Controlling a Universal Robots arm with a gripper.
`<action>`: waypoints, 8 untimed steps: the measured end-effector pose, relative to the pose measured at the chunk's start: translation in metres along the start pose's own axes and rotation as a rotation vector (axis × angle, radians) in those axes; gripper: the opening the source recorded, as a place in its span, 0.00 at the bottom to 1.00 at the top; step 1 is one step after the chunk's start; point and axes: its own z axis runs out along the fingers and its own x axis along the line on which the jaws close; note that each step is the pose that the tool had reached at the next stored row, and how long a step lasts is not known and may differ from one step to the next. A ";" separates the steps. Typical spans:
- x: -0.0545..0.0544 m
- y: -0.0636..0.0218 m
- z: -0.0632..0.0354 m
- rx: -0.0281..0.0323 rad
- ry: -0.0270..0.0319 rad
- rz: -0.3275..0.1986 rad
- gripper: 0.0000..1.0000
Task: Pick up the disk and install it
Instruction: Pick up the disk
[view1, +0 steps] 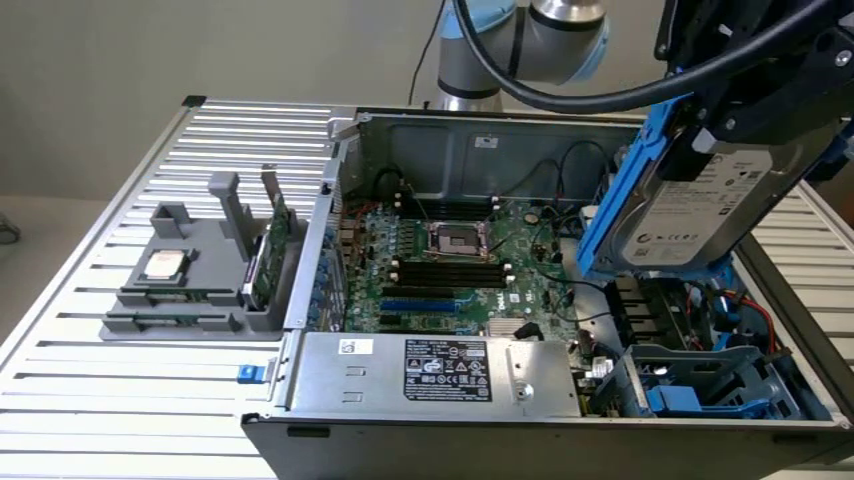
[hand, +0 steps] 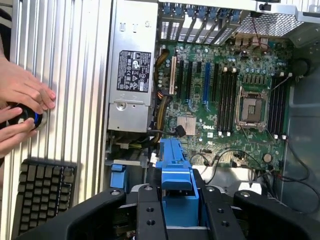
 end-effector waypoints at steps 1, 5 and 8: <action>0.003 -0.0004 -0.0001 0.0000 -0.0001 0.000 0.33; 0.013 -0.0018 -0.0006 0.0000 0.0001 0.000 0.33; 0.021 -0.0030 -0.0010 -0.0001 0.0000 0.000 0.33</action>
